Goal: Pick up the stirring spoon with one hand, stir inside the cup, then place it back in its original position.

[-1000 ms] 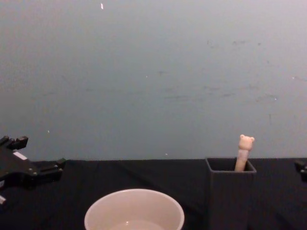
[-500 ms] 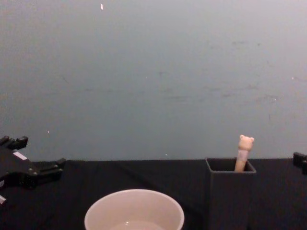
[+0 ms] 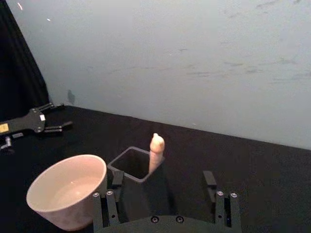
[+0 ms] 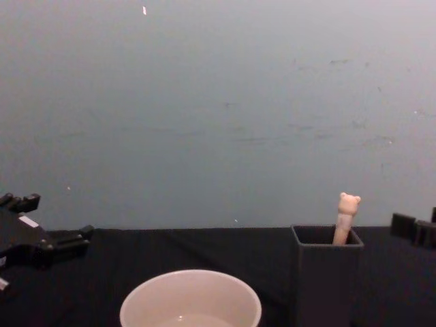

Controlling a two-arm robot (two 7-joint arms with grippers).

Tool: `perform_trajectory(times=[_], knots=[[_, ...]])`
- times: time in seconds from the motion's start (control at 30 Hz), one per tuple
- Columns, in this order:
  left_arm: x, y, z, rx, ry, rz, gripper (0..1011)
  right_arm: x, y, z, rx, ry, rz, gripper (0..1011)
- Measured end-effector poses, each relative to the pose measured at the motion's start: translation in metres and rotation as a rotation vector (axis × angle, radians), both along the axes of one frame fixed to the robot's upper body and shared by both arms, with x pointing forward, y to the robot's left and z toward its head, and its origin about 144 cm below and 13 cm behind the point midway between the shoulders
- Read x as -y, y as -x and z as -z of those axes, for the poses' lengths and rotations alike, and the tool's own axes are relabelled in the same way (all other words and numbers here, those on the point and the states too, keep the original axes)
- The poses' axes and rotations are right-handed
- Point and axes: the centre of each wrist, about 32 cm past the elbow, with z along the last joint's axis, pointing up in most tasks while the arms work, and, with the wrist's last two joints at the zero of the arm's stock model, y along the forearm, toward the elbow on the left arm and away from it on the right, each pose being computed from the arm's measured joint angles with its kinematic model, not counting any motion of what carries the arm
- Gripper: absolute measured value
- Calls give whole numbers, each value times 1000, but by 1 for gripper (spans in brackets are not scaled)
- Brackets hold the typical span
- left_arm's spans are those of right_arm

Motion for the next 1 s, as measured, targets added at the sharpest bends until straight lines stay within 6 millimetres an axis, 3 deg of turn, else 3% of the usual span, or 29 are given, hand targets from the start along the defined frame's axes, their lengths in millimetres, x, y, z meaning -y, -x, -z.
perform_trajectory(times=[0.47,1.0], knots=[[0,0,0,0,0,0,1001,-27,-37,10,-5,-38,-28,1002],[0,0,0,0,0,0,1001,-43,-78,19,3,-33,-43,1002]])
